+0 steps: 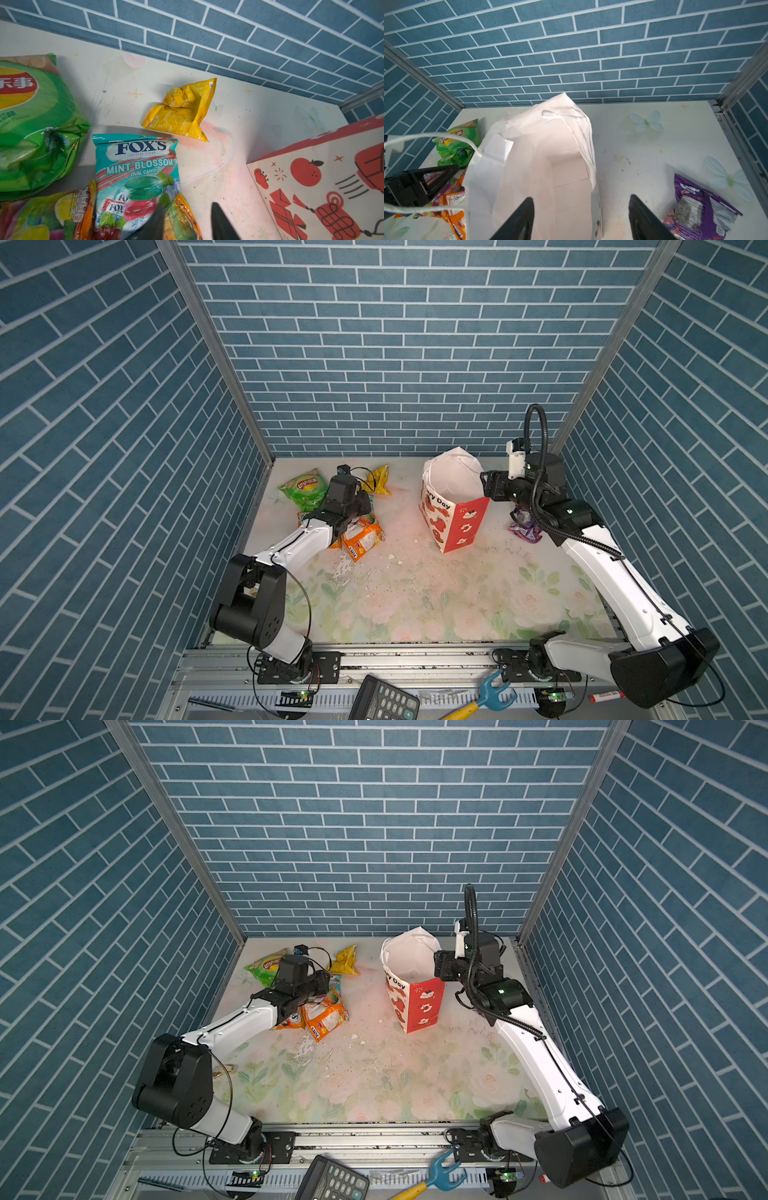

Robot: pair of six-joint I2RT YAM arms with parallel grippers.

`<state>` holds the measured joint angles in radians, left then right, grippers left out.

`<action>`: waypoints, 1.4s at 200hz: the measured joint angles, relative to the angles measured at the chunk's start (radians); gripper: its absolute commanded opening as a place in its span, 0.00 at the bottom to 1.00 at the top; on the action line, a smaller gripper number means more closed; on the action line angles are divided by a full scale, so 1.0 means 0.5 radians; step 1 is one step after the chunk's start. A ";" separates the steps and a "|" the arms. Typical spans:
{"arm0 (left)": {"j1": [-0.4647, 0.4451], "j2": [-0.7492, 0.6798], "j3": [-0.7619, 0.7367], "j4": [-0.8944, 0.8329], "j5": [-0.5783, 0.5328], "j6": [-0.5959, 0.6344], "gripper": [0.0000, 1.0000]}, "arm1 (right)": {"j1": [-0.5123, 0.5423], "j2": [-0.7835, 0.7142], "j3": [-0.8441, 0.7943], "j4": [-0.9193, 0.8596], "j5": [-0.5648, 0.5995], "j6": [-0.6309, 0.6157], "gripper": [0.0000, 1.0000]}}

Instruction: Take the snacks out of the paper bag

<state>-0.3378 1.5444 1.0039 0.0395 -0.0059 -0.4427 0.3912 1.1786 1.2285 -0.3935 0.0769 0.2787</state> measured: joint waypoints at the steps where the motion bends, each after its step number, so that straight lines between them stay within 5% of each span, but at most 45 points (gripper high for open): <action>1: 0.000 0.000 0.000 0.001 0.000 0.000 0.86 | 0.000 -0.005 -0.008 0.006 0.004 0.000 0.73; 11: 0.001 -0.011 -0.002 0.011 0.000 0.007 0.99 | 0.000 -0.096 -0.130 0.069 0.060 -0.008 0.74; 75: 0.001 -0.494 -0.315 0.282 -0.213 0.217 1.00 | -0.003 -0.493 -0.935 0.636 0.557 -0.111 0.79; 158: 0.195 -0.700 -0.938 0.728 -0.549 0.500 0.99 | -0.069 -0.486 -1.990 1.699 1.234 -0.256 0.81; 207: 0.433 -0.705 -1.331 1.137 -0.439 0.541 1.00 | -0.235 -0.171 -2.037 2.219 1.276 -0.398 0.82; 280: 0.451 -0.868 -1.520 1.418 -0.478 0.757 1.00 | -0.484 0.388 -2.025 2.770 1.151 -0.414 0.82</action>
<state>-0.1123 1.1103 0.2440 0.7483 -0.2451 -0.0643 0.1493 1.3724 0.2161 0.9913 0.6521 0.0715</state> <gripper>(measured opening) 0.995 0.817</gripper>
